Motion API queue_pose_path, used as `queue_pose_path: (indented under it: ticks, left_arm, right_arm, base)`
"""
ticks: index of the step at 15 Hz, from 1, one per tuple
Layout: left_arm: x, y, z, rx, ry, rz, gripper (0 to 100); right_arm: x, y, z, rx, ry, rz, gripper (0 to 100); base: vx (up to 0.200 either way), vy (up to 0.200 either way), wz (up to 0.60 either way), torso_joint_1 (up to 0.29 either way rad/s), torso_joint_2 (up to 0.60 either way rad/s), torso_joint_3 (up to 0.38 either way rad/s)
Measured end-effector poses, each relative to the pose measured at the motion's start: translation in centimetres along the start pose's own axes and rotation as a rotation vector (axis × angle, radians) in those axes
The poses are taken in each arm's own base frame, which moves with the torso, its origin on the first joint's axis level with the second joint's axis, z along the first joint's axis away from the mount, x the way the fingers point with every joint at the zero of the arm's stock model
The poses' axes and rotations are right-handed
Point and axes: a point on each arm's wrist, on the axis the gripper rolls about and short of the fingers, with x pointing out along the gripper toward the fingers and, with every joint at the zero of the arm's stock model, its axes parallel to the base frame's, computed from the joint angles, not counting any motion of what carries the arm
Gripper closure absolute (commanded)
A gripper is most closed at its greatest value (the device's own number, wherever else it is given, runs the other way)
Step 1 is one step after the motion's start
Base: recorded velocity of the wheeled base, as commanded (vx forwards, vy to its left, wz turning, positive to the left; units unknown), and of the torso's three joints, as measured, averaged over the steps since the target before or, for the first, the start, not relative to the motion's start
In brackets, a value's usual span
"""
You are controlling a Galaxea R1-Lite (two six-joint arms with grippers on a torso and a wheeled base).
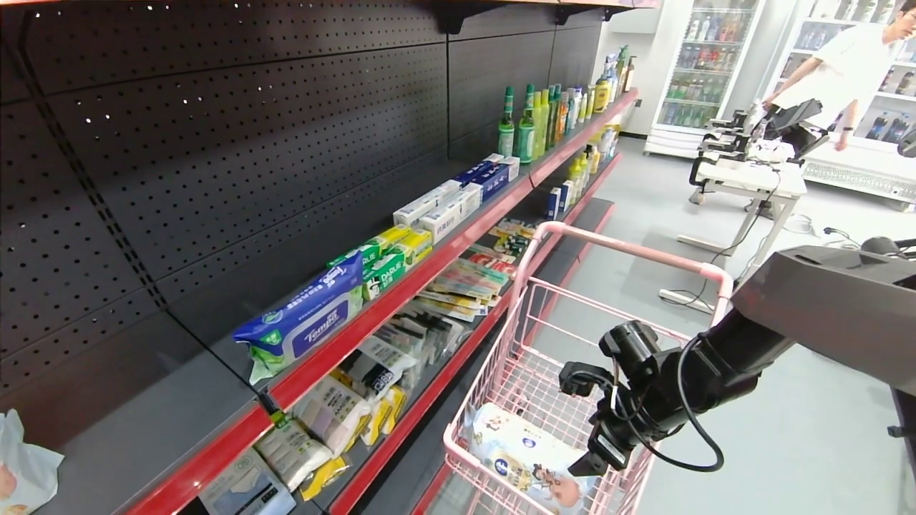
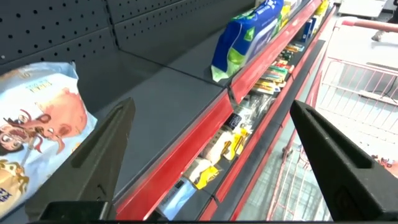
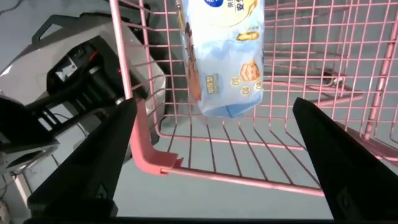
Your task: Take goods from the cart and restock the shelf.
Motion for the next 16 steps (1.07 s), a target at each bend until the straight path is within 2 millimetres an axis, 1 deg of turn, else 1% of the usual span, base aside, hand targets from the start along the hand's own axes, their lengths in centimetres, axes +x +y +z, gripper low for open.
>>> queue_pose_path:
  ticks: [6, 10, 14, 16]
  left_arm:
    - [0.0, 0.0, 0.0, 0.000, 0.000, 0.000, 0]
    - [0.0, 0.0, 0.0, 0.000, 0.000, 0.000, 0]
    - [0.0, 0.0, 0.0, 0.000, 0.001, 0.000, 0]
    - [0.0, 0.0, 0.0, 0.000, 0.000, 0.000, 0]
  right_arm:
    - [0.8, 0.4, 0.2, -0.054, 0.010, 0.015, 0]
    - [0.9, 0.1, 0.3, -0.095, 0.005, 0.010, 0]
    - [1.1, 0.1, 0.2, -0.095, 0.009, 0.013, 0]
    - [1.2, -0.2, 0.3, -0.092, 0.005, 0.009, 0]
  base:
    - [0.000, 0.000, 0.00, -0.146, 0.34, 0.190]
    - [0.000, 0.000, 0.00, -0.017, 0.04, 0.024]
    - [0.000, 0.000, 0.00, -0.107, 0.25, 0.142]
    - [0.000, 0.000, 0.00, -0.022, 0.06, 0.036]
